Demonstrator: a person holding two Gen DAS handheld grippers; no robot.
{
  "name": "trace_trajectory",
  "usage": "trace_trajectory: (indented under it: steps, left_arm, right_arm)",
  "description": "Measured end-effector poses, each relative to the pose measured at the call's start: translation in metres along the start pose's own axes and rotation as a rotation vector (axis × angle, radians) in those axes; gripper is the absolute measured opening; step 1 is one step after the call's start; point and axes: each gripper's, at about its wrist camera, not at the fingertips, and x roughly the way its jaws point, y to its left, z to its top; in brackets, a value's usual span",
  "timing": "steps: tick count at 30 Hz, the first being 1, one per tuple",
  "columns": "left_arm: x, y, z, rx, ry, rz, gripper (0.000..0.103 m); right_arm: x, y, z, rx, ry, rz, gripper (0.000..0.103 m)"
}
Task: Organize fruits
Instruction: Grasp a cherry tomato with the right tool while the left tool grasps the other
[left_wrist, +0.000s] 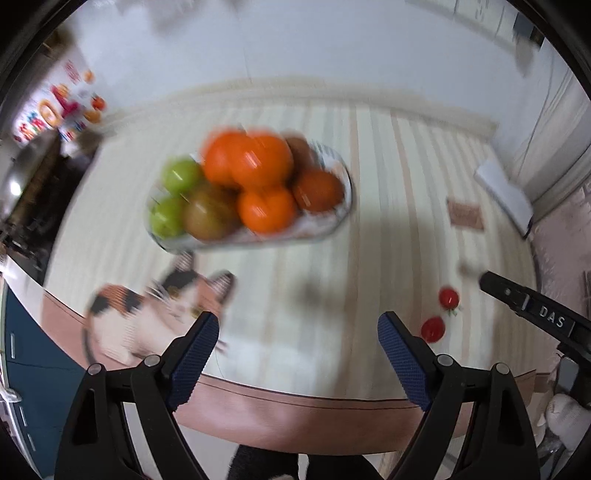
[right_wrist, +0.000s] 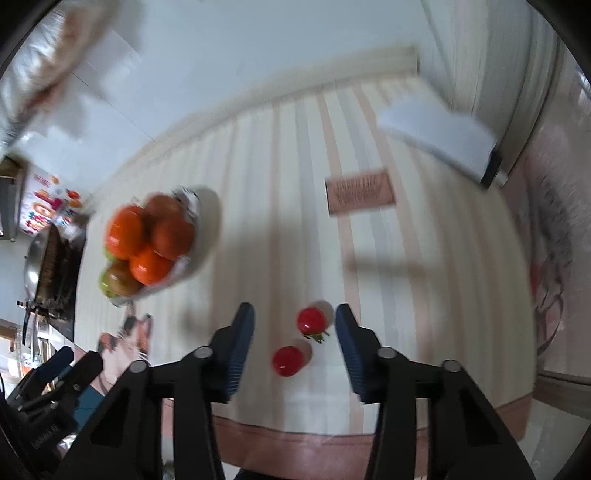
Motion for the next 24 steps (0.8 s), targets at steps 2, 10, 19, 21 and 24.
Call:
trace_trajectory:
  steps: [2,10,19,21,24]
  left_arm:
    - [0.018,-0.006,-0.003,-0.006,0.045,-0.009,0.088]
    - [0.049,-0.026,-0.015,0.007,0.106,-0.019,0.088]
    - [0.060,-0.072,-0.016,0.126,0.113,-0.118,0.085]
    - [0.064,-0.086,-0.016,0.165,0.119,-0.145,0.083]
    - [0.071,-0.106,-0.018,0.220,0.133,-0.166,0.080]
  right_arm:
    - [0.023,-0.003,0.000,-0.011,0.036,-0.008,0.040]
    - [0.070,0.005,-0.003,-0.090,0.098,-0.079,0.028]
    - [0.035,-0.023,-0.010,-0.062,0.007,-0.107,0.028]
    - [0.027,-0.037,-0.011,-0.035,-0.001,-0.118,0.028]
    - [0.019,-0.058,-0.015,0.007,-0.004,-0.134,0.028]
